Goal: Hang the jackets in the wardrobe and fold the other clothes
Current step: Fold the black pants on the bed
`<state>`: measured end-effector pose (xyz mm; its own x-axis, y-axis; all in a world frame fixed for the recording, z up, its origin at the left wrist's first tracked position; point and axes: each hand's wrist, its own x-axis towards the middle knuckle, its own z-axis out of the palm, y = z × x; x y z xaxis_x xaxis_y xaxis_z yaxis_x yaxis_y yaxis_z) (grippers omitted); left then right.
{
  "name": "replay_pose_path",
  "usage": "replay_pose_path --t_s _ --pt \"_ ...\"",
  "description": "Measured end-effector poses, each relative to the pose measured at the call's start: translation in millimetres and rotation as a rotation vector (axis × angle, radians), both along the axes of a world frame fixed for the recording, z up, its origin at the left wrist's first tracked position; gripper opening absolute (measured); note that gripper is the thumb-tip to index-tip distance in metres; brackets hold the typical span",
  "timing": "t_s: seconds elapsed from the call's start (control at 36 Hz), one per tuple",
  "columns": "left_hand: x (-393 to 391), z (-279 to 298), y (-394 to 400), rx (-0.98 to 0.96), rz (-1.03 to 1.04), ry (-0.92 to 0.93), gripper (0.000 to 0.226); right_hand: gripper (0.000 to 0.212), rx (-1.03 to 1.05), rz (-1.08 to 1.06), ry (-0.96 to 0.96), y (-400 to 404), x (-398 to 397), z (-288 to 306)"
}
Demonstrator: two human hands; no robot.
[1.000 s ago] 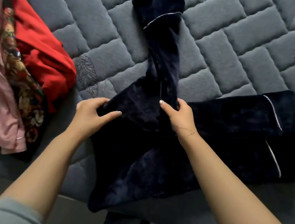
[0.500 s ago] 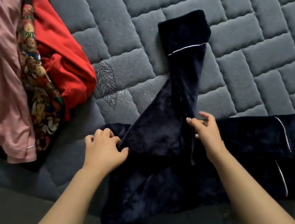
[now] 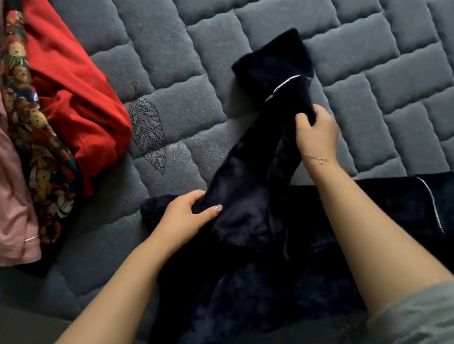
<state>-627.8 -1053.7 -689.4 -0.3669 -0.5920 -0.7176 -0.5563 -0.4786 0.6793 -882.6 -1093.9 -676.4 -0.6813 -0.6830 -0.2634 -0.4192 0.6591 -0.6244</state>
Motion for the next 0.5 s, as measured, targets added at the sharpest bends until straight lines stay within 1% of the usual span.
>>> replay_pose_path --t_s 0.03,0.06,0.08,0.11,0.14,0.17,0.19,0.22,0.25,0.31,0.36,0.39,0.44,0.5 --pt "4 2 -1 0.039 -0.032 0.026 0.009 0.022 -0.095 -0.172 -0.16 11 -2 9" --pt "8 4 -1 0.093 -0.061 0.062 0.009 0.025 -0.192 -0.362 -0.365 26 -3 20" --pt "14 6 -1 0.15 -0.091 0.101 0.009 0.023 -0.287 -0.535 -0.591 44 -4 30" --pt "20 8 -1 0.198 -0.124 0.133 0.009 0.019 -0.368 -0.665 -0.818 66 -3 39" --pt "25 9 0 0.224 -0.165 0.152 0.01 0.018 -0.427 -0.748 -1.015 90 -1 45" --pt "30 10 0 0.229 -0.215 0.154 0.01 0.02 -0.479 -0.804 -1.164 115 1 48" --pt "33 10 1 0.218 -0.274 0.141 0.008 0.023 -0.515 -0.854 -1.249 140 5 50" --pt "35 10 1 0.2 -0.342 0.124 0.004 0.025 -0.522 -0.899 -1.278 164 9 51" --pt "35 10 2 0.182 -0.406 0.104 0.007 0.027 -0.498 -0.944 -1.261 185 13 50" --pt "30 11 4 0.112 -0.509 0.058 0.024 0.04 -0.406 -1.034 -1.138 216 16 43" --pt "21 12 7 -0.069 -0.569 0.015 0.04 0.05 -0.322 -1.078 -0.99 231 12 34" --pt "15 13 8 -0.145 -0.563 0.025 0.047 0.051 -0.298 -1.075 -0.931 232 9 31" --pt "2 16 10 -0.196 -0.512 0.098 0.057 0.048 -0.287 -1.047 -0.854 225 2 25" --pt "-12 17 13 -0.243 -0.52 0.154 0.059 0.046 -0.255 -1.032 -0.806 212 -6 16"
